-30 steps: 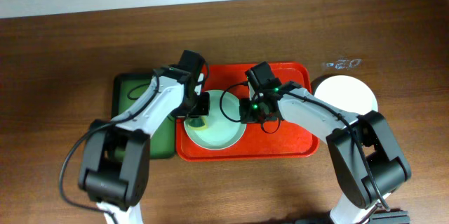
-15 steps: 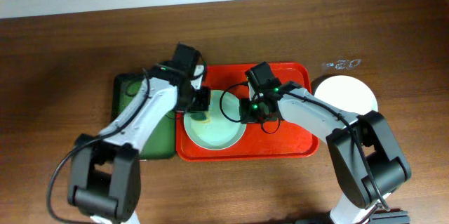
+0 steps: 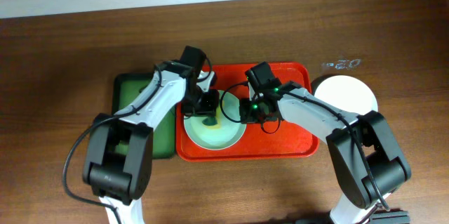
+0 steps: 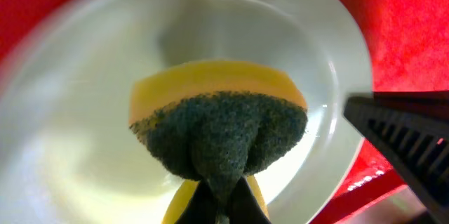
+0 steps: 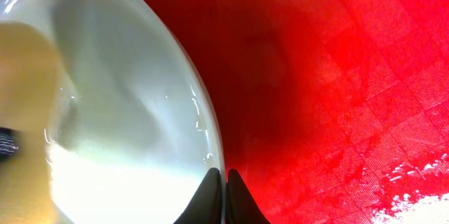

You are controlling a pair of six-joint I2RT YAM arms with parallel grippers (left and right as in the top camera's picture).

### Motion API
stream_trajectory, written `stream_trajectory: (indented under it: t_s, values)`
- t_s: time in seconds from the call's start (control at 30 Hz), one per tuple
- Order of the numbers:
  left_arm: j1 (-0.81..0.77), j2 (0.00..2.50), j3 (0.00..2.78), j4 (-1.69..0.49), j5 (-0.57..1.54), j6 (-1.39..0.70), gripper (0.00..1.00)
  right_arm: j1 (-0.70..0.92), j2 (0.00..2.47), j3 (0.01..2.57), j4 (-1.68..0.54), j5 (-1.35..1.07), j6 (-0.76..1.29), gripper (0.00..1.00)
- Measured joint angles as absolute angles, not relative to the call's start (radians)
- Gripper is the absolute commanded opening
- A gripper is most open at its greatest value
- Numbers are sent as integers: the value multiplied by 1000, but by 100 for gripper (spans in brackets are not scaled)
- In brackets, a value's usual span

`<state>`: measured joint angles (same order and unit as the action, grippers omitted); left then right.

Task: Clean dirty plates on tray and stack at the side
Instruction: 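Scrub the pale green plate with the sponge in the left gripper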

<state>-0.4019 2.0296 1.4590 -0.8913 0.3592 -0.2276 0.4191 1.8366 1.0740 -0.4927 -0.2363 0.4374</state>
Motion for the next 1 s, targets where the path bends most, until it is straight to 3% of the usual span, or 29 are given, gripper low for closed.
stream_trajectory:
  t_s: [0.13, 0.27, 0.57, 0.7, 0.8, 1.0]
  values:
    - [-397, 1975, 1458, -920, 147, -236, 0, 419, 1836, 1074, -493, -236, 437, 5]
    - [-399, 1981, 1352, -808, 103, -274, 0, 420, 1836, 1074, -493, -236, 437, 5]
    - [-503, 2023, 1334, -720, 402, -297, 0, 420, 1836, 1074, -493, -234, 437, 4]
    - [-471, 2031, 1468, -949, 203, -296, 0, 420, 1836, 1074, -493, -234, 437, 4]
    - [-454, 2031, 1481, -985, 10, -305, 0, 420, 1836, 1074, -493, -234, 437, 5]
    - [-450, 2029, 1396, -869, 15, -359, 0, 420, 1836, 1074, -493, -234, 437, 4]
